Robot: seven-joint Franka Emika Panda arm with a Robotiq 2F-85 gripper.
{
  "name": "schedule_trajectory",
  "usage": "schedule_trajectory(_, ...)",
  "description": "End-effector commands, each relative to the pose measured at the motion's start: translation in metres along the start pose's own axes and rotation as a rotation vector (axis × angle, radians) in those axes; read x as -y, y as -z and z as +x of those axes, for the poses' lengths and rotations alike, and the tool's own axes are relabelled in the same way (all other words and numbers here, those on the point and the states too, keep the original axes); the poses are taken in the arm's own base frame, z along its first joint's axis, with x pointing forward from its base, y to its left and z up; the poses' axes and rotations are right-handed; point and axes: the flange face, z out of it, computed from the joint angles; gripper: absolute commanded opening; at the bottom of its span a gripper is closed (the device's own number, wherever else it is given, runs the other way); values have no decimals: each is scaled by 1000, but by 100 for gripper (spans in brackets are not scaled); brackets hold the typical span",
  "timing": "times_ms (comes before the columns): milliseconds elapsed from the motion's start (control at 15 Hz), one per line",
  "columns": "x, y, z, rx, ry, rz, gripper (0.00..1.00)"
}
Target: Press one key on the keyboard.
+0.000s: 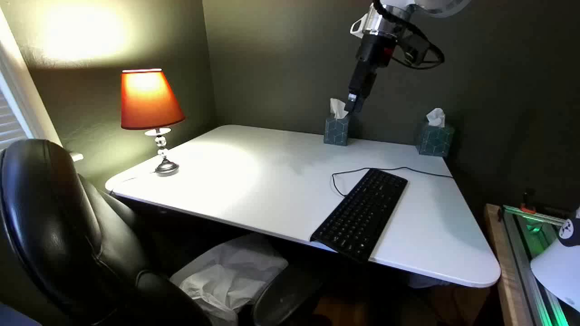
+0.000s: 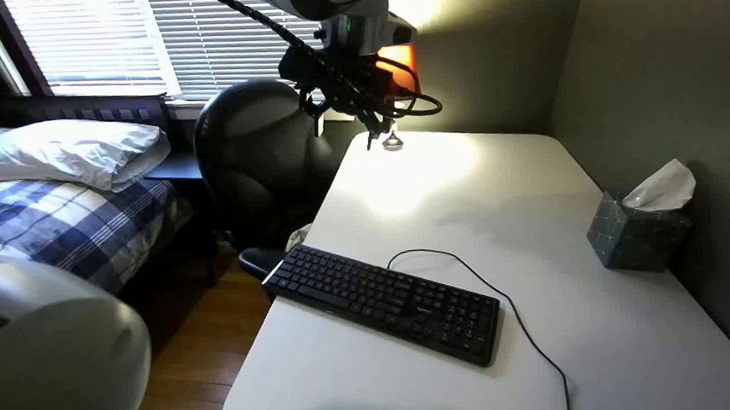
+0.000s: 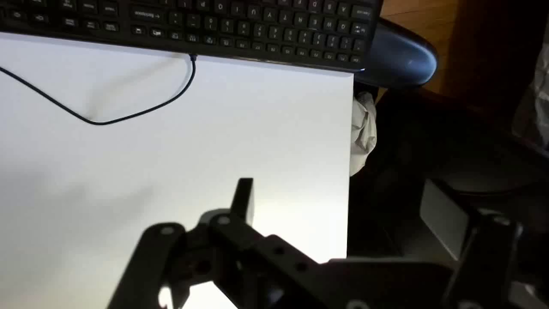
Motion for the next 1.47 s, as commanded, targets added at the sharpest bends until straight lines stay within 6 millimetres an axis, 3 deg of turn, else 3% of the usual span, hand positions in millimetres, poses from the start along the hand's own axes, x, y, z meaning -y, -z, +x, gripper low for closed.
schedule_trajectory(0, 0, 0, 0, 1, 0, 0, 100)
schedule_trajectory(200, 0, 0, 0, 1, 0, 0, 100)
schedule_trajectory(533, -52, -24, -19, 32, -160, -42, 100)
schedule_trajectory(800, -81, -48, -42, 18, -305, -88, 100)
schedule_trajectory(1333, -119, -110, -61, 64, -457, -149, 100)
schedule_trajectory(1400, -123, -117, -62, 73, -471, -154, 75)
